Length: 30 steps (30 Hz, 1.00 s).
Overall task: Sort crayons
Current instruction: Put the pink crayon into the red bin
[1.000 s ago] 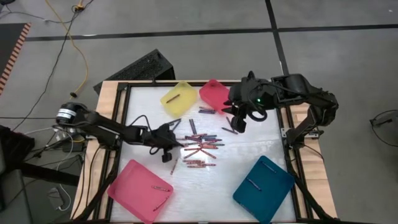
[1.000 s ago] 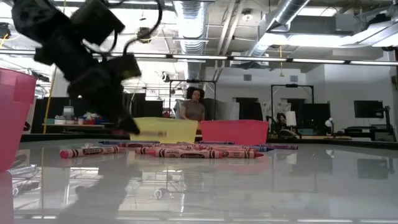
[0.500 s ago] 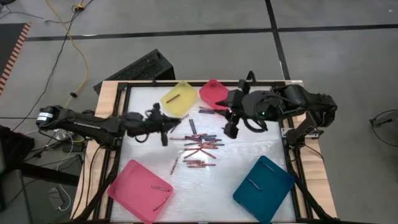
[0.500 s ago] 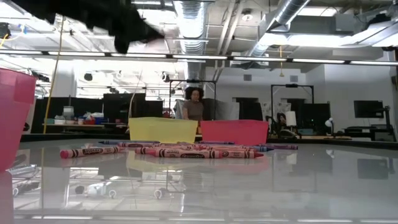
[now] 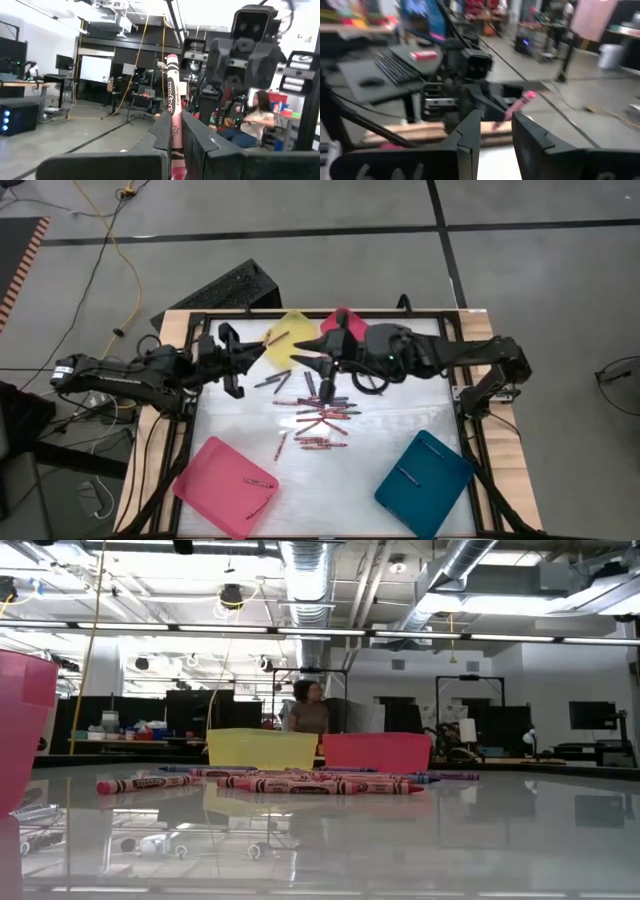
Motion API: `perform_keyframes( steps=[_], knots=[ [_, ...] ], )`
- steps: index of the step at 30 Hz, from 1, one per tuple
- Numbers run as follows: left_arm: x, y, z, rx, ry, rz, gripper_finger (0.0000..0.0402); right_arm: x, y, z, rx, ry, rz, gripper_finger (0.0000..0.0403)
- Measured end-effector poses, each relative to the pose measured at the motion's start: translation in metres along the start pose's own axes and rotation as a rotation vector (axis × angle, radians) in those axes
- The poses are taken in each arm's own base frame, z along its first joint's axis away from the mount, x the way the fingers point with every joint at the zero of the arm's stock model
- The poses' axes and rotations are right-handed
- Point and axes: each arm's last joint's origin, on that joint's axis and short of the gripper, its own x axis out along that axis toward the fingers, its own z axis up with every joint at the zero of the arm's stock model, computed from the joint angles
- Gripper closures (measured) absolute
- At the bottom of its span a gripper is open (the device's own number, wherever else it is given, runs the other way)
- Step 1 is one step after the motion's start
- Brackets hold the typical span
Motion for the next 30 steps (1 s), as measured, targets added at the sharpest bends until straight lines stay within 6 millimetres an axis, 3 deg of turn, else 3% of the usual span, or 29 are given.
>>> perform_keyframes(
  steps=[9,18,24,30],
  knots=[
    [0.003,-0.004,0.008,-0.012,-0.039,-0.093,0.0392,0.041,-0.023,-0.022,0.150,-0.095,0.175,0.0283],
    [0.004,-0.005,0.007,-0.011,-0.048,-0.101,0.0392,0.074,-0.028,-0.039,0.199,-0.183,0.292,0.0208],
    [0.004,-0.004,0.008,0.010,-0.048,-0.094,0.0392,0.075,-0.030,-0.040,0.199,-0.183,0.300,0.0187],
    [0.002,-0.004,0.013,0.014,-0.088,-0.103,0.0392,0.048,-0.035,-0.011,0.137,-0.272,0.307,0.0194]
  ],
)
